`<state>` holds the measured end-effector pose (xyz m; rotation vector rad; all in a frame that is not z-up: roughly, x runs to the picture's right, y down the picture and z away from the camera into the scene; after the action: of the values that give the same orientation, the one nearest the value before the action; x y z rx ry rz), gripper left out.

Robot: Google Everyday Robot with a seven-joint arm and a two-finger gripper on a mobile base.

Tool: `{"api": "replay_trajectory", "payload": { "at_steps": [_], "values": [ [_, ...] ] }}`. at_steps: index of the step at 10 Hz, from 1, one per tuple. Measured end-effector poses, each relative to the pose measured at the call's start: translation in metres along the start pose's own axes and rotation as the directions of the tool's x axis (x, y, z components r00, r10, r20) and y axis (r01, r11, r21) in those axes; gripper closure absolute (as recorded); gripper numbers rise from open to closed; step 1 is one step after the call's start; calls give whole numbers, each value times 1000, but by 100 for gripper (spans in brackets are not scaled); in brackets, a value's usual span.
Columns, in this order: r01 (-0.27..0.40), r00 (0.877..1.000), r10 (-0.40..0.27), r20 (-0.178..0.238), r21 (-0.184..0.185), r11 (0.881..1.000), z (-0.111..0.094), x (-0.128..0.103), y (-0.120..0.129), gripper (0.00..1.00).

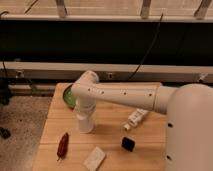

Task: Place the ceramic cup over the eraser

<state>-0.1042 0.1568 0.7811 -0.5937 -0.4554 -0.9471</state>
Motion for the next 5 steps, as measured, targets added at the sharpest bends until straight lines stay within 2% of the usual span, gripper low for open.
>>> {"api": "replay_trajectory", "payload": {
  "at_steps": [5],
  "values": [
    [7,1000,-8,-11,-40,999,13,2,-6,20]
  ]
}}
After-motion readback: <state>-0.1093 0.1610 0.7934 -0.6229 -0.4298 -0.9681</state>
